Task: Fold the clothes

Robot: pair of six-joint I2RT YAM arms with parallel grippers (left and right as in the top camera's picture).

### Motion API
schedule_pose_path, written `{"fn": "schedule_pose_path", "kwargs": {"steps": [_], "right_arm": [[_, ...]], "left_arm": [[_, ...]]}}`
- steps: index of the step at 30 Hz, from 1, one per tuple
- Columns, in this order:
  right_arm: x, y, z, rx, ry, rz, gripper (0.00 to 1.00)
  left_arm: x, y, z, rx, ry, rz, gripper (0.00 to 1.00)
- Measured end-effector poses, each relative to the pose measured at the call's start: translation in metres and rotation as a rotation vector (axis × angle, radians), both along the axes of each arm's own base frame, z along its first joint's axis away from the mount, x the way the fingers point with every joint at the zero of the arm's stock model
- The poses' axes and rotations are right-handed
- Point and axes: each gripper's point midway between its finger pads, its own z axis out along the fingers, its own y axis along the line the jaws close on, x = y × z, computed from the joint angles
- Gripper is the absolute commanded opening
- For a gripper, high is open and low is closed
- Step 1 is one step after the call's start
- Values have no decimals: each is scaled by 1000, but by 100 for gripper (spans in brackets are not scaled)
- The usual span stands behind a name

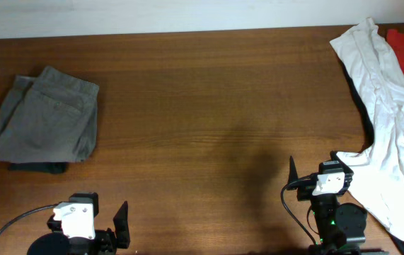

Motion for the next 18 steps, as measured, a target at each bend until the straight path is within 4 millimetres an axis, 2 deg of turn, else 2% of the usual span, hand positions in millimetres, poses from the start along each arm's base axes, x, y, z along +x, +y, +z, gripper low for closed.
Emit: {"fn": "schedule_pose_path", "kwargs": {"steps": [13,18], "right_arm": [[0,0,0,0,0,0,99],[0,0,0,0,0,0,99]], "left_arm": [[0,4,0,14,-8,21,99],[3,13,5,38,-85,67,99]]}}
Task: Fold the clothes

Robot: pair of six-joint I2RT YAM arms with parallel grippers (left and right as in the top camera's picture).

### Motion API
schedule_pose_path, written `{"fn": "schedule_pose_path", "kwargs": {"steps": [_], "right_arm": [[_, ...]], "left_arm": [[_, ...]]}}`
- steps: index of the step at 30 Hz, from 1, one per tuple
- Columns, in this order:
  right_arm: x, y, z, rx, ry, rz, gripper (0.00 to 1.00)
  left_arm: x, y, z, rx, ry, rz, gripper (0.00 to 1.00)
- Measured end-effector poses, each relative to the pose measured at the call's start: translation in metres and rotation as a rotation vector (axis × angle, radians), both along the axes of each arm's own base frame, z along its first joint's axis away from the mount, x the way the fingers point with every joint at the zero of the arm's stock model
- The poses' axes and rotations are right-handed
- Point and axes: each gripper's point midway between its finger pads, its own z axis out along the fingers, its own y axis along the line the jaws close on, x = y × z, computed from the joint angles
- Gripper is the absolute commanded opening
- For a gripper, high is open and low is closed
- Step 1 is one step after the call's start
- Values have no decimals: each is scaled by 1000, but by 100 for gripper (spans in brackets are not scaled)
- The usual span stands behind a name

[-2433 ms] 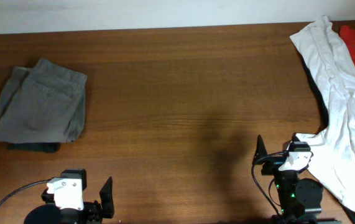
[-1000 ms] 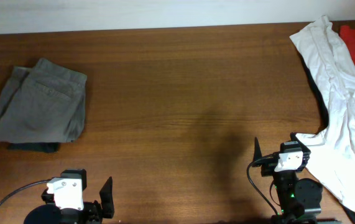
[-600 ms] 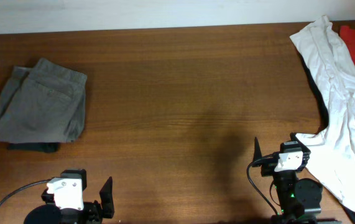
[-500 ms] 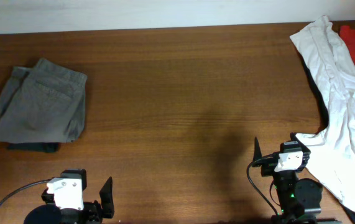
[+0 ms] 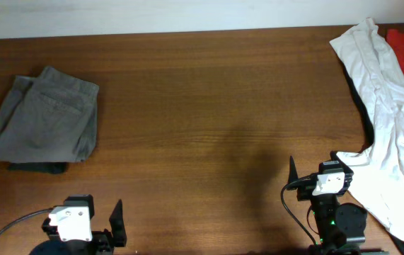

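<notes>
In the overhead view, folded grey-green trousers [image 5: 42, 120] lie at the table's left, on top of a dark folded piece [image 5: 39, 168]. A crumpled white shirt [image 5: 393, 120] sprawls along the right edge. A red garment shows behind it and a dark one [image 5: 363, 113] peeks from under it. My left gripper [image 5: 102, 212] sits low at the front left, open and holding nothing. My right gripper [image 5: 313, 168] is at the front right, open, with one finger touching the shirt's lower edge.
The brown wooden table [image 5: 202, 106] runs the full width, with a pale wall strip along the back. A cable [image 5: 18, 221] loops beside the left arm's base at the front edge.
My left gripper has drawn back a little toward the front edge and to the left. The right arm and the clothes have not moved.
</notes>
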Motion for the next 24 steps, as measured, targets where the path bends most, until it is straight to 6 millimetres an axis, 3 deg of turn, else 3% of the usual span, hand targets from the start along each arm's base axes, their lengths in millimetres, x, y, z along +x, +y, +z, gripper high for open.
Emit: {"fn": "schedule_pose_path", "kwargs": {"steps": [9,18,23,24], "right_arm": [[0,0,-1,0,0,0,99],[0,0,-1,1,-1,0,99],[0,0,0,1,-1,1,99],[0,0,-1,1,-1,1,99]], "left_arm": [[48,6,-27,7,-233,46,99],[94,3,-26,31,-532,30,99],[101,-3,-78,75,-423,-16,99],[101,-3,-79,79,-419,-21,99]]}}
